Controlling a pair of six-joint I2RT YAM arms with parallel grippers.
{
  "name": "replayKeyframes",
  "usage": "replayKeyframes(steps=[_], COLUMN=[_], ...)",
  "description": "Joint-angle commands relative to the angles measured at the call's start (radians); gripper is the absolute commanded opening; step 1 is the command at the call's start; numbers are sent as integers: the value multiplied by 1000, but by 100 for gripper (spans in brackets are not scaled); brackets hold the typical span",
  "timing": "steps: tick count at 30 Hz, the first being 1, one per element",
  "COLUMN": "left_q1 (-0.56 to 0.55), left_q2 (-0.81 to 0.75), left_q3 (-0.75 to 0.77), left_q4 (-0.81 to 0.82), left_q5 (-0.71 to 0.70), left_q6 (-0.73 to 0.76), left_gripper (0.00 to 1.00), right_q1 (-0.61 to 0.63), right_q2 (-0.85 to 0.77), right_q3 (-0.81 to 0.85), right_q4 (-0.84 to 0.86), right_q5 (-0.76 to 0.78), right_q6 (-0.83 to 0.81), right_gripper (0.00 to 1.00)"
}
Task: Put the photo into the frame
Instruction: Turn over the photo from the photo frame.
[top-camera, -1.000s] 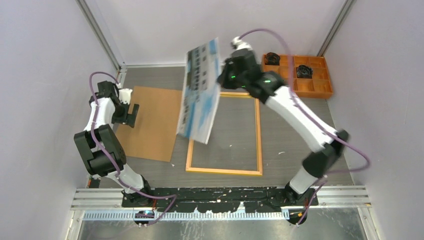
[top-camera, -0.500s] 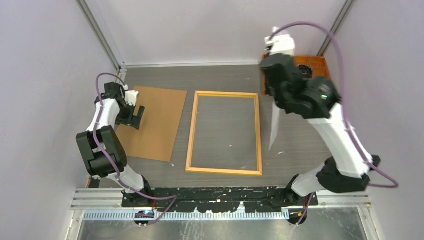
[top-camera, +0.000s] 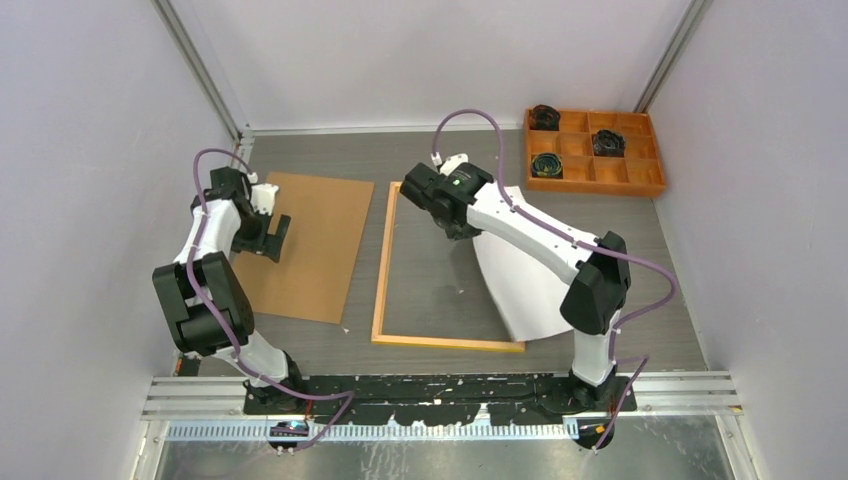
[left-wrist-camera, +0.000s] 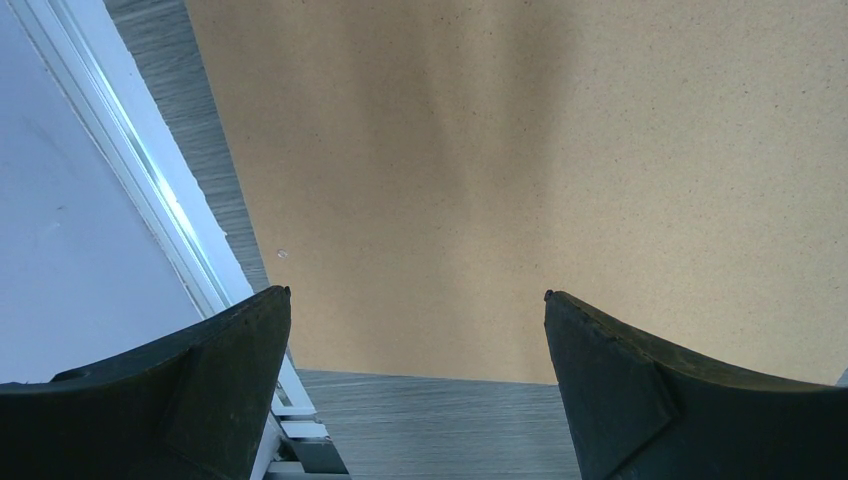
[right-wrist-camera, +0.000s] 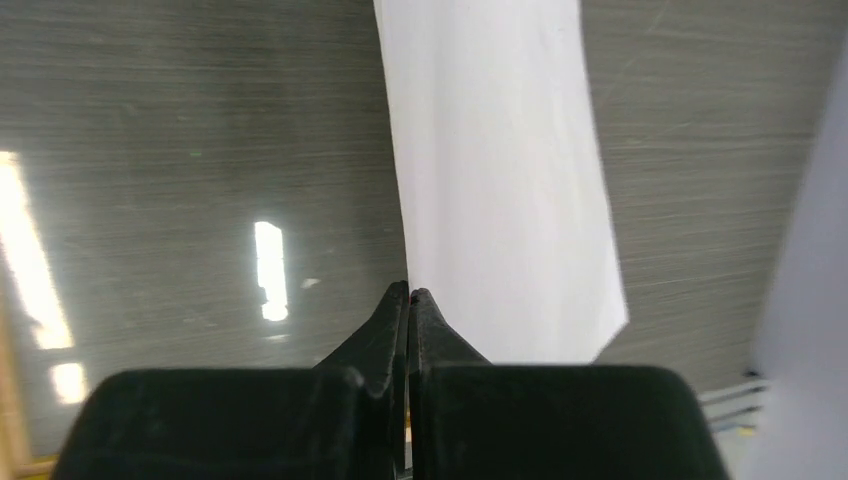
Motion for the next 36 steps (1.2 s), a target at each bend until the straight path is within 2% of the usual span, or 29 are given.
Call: replayKeyframes(steps=[1,6,11,22,36], left_q1=[-3,-3,-4,-4,-4], left_q2=[-48,-53,-50,-43,-22], left_q3=[-4,-5,-8,-7,-4], left_q4=[22,19,23,26,33], left_q5=[-4,-7,-13,-21,-17], left_q6=[-2,-1,1,7,8], left_gripper=[100,100,100,100,100], right_q1=[-4,-9,-11,-12,-26], right_q2=[-74,-6,79,204,234], right_q3=[-16,56,140,250,218], right_q4=[161,223,238,248,250], right_q5=[-153,-229,-224,-174,-143], right_q6=[260,379,486,569,461], right_gripper=[1,1,1,1,1])
